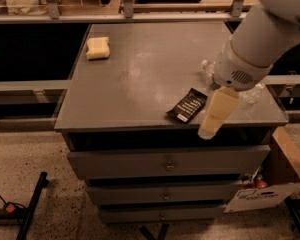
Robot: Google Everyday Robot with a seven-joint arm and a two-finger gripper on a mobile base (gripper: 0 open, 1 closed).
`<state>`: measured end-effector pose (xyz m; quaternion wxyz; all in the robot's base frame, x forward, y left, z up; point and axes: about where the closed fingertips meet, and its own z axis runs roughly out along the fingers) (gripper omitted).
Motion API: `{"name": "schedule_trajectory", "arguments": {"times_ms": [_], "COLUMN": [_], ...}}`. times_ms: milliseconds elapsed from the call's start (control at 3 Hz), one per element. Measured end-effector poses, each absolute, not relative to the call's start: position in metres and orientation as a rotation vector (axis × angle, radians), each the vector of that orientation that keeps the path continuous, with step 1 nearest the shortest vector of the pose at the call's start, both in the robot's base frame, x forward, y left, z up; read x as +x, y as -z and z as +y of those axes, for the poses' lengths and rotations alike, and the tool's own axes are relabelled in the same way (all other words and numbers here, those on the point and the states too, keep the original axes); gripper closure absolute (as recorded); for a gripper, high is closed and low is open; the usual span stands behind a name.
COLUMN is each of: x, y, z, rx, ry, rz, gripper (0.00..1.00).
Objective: Move rxbar chocolate near sponge
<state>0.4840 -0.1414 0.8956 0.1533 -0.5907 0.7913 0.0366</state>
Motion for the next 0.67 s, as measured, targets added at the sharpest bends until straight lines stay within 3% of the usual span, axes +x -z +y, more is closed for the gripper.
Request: {"name": "schedule_trajectory", "arguments": {"times_ms": [667], "x": [0.513], "y": [-0.852], "z": [-0.100], "rx": [-1.614], "ry": [-0.231], "rz": [2.333], "gripper": [0.00]}}
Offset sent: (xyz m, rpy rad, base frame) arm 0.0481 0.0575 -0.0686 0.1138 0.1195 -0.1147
